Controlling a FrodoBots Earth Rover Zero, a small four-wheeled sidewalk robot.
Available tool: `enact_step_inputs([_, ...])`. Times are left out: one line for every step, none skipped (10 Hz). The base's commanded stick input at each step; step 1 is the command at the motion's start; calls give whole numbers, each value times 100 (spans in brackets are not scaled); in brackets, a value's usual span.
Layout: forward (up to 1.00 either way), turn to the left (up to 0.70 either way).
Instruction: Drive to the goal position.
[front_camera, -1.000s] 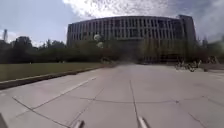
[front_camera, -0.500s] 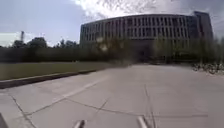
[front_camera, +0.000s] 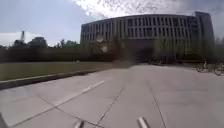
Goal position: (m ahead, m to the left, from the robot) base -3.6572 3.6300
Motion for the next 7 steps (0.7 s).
enact_step_inputs([70, -33])
enact_step_inputs([70, -33])
enact_step_inputs([70, -33])
enact_step_inputs([70, -33])
enact_step_inputs([70, -33])
enact_step_inputs([70, -28])
enact_step_inputs([70, 0])
